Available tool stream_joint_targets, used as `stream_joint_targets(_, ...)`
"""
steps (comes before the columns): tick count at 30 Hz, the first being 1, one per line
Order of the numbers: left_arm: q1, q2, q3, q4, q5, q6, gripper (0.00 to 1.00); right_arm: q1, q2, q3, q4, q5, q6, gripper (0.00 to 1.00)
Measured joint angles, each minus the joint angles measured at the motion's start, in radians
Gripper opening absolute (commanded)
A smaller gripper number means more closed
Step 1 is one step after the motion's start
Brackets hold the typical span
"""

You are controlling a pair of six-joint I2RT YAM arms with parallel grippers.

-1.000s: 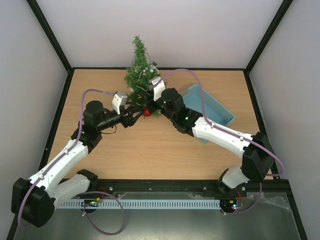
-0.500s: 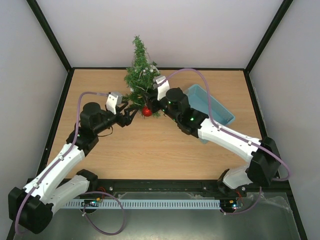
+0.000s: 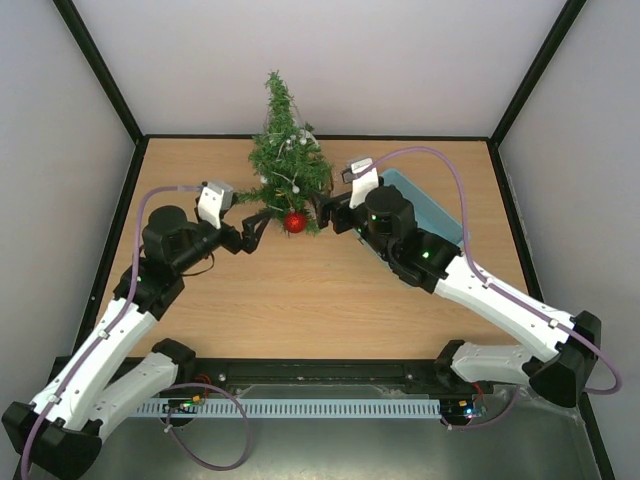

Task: Decorate the small christmas tree
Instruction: Hang the decoration item on the Christmas tree, then pick up the decoration item from the storage box.

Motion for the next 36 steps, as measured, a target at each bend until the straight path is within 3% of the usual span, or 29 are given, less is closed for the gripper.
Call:
stream_joint_targets(5, 0.002, -0.010, -0.002, -0.035, -0.066, 0.014, 0.99, -0.020, -0.004, -0.002, -0.095, 0.128, 0.005, 0.98)
stream_joint_targets(11, 0.002, -0.018, -0.023, -0.059, -0.140, 0.041, 1.00, -0.200, 0.036, -0.034, -0.190, 0.154, 0.058, 0.98)
stream_joint_targets(18, 0.002, -0.097, -0.134, -0.062, -0.196, 0.073, 0.99, -0.474, 0.172, -0.086, -0.214, -0.023, 0.112, 0.66)
stream_joint_targets(25, 0.002, -0.141, -0.143, -0.061, -0.227, 0.096, 0.98, -0.565, 0.349, -0.145, -0.132, -0.224, 0.266, 0.38)
stream_joint_targets(28, 0.002, -0.153, -0.143, -0.059, -0.233, 0.101, 0.98, -0.576, 0.451, -0.139, -0.094, -0.264, 0.314, 0.37)
stream_joint_targets(32, 0.002, -0.164, -0.143, -0.059, -0.238, 0.105, 0.98, -0.582, 0.560, -0.127, -0.049, -0.327, 0.364, 0.45)
stream_joint_targets(36, 0.002, -0.171, -0.143, -0.058, -0.244, 0.111, 0.97, -0.582, 0.613, -0.113, -0.011, -0.340, 0.381, 0.41)
